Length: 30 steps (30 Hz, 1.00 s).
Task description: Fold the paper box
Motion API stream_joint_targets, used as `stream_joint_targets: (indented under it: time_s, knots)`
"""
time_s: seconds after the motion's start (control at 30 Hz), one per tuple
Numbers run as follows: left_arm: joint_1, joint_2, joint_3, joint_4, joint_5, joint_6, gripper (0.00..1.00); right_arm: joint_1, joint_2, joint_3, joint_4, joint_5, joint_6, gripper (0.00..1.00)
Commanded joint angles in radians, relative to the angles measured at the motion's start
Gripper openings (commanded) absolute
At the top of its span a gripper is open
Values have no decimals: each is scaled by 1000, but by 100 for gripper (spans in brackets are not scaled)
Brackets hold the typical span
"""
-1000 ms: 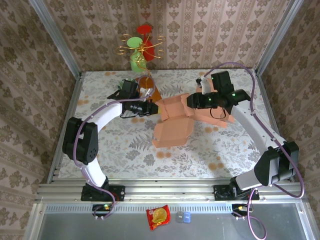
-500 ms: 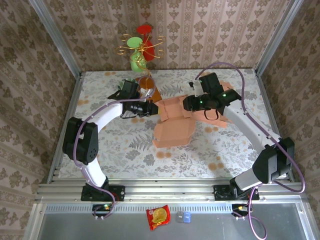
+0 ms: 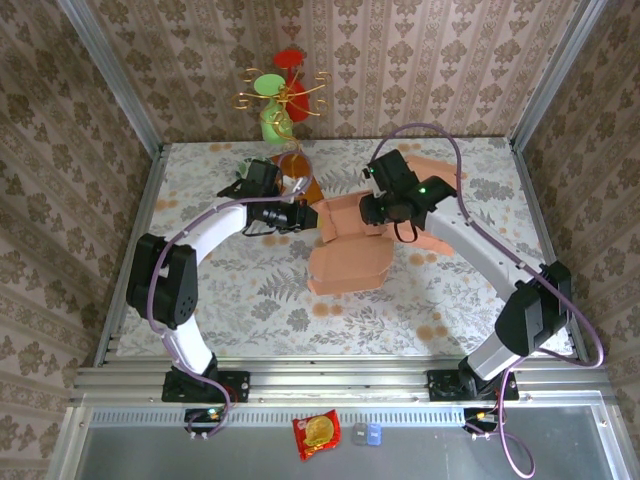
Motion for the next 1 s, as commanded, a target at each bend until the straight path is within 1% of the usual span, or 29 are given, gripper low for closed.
stream_joint_targets:
  time_s: [0.0,0.13,0.17,0.3,0.43,0.53,0.7,0.8,0.87,0.9,0.97]
  knots:
    - [-11,8,46,0,26,7,0,38,42,51,-84,153,46,34]
    - [-11,11,48,-3,15,2,0,67,83,88,-137,251,81,29]
    - [-37,12,48,-6,12,1,0,71,91,94,-145,264,88,27]
    - [-52,18,61,-33,-12,1,0,84,113,102,-170,313,112,18]
    - [-73,15,68,-49,-57,-26,0,93,126,99,-188,367,140,7]
    - [-92,7,65,-60,-103,-48,0,100,137,97,-204,402,162,3]
    - [-102,4,61,-92,-146,-65,0,99,136,63,-190,405,167,3]
    - [-102,3,61,-114,-153,-64,0,92,134,43,-177,396,162,3]
    - [-106,0,60,-123,-190,-70,0,92,138,38,-174,396,160,2]
    - [-108,1,61,-128,-196,-74,0,92,140,32,-172,396,160,3]
    - [-114,1,64,-138,-205,-78,0,92,143,26,-163,381,160,10]
